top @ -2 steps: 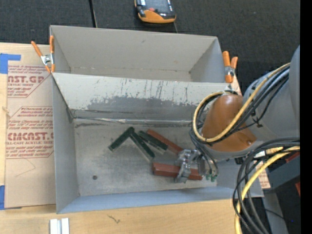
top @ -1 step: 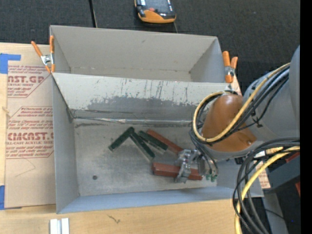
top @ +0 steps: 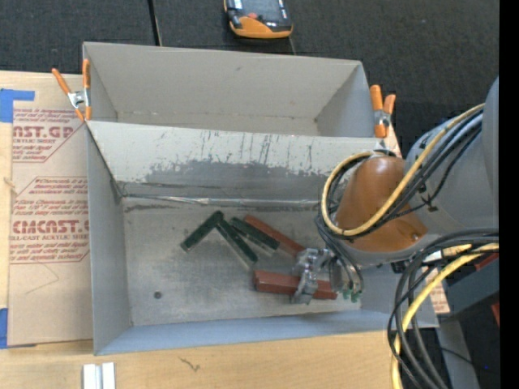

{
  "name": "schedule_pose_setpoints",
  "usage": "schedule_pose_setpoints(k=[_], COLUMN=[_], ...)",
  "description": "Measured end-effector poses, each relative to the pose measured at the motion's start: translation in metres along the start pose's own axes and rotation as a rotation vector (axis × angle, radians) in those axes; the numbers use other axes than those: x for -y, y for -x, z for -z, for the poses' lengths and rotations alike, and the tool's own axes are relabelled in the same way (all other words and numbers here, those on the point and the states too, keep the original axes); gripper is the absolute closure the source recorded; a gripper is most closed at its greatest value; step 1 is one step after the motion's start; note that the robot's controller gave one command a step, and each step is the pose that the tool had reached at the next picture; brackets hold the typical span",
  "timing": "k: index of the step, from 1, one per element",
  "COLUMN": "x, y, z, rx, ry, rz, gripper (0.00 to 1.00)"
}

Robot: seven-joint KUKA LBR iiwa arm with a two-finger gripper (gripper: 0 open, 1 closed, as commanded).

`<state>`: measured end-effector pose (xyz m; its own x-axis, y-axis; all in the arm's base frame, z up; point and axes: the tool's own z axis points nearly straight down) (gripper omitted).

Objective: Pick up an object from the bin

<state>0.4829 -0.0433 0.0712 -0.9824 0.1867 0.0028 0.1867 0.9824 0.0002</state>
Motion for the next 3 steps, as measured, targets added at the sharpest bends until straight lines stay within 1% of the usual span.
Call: schedule_pose_setpoints(k=[1, 2, 3], x=[0.0, 0.0, 0.0], y=[-0.002, -0.002, 0.0], z=[0.009, 0.028, 0.044], rx=[-0.006, -0.006, 0.001], ry=[0.0, 0.0, 0.001], rz=[0.0, 0.0, 0.0], gripper=[1.0, 1.0, 1.0])
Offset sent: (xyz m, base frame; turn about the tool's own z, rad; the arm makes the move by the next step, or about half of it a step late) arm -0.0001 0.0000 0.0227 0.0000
